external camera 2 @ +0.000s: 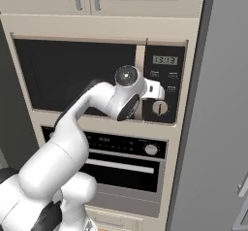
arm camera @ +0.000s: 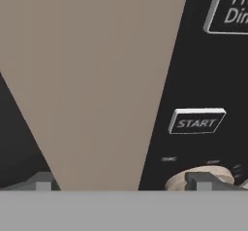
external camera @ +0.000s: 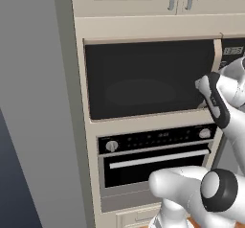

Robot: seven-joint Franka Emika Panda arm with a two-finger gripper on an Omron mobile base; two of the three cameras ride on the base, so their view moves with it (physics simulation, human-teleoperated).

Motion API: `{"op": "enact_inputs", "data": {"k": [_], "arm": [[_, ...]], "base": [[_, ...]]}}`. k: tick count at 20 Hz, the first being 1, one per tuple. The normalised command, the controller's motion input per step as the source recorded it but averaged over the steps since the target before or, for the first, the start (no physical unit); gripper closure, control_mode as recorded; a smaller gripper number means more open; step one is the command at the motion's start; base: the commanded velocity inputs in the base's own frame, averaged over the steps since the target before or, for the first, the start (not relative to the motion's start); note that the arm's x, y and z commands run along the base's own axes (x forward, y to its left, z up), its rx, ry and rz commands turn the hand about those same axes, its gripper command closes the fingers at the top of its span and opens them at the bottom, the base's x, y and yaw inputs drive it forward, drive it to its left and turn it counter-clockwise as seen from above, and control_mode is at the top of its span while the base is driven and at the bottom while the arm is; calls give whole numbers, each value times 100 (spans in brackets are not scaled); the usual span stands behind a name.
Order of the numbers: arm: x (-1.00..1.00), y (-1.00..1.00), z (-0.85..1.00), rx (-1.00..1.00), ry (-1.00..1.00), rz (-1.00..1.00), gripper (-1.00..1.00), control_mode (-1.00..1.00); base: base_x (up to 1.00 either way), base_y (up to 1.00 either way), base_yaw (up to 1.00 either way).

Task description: Place the sponge inside the microwave to prepare for sanitizing.

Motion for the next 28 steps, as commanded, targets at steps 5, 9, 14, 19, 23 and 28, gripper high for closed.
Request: {"op": "enact_inputs", "data": {"k": [5,9,14,19,23,28], "arm": [[25,0,-10,2,0,10,100,-100],[14,0,-7,0,0,3,100,-100],[-15,13,0,0,0,-3,100,-100],[-79,51,0,0,0,-5,100,-100],[-100,48,-2,0,4,-9,100,-100],[-100,48,-7,-1,6,-15,100,-100]], "base": [[0,0,0],[0,0,0],[0,0,0],[0,0,0],[0,0,0],[0,0,0]]}}
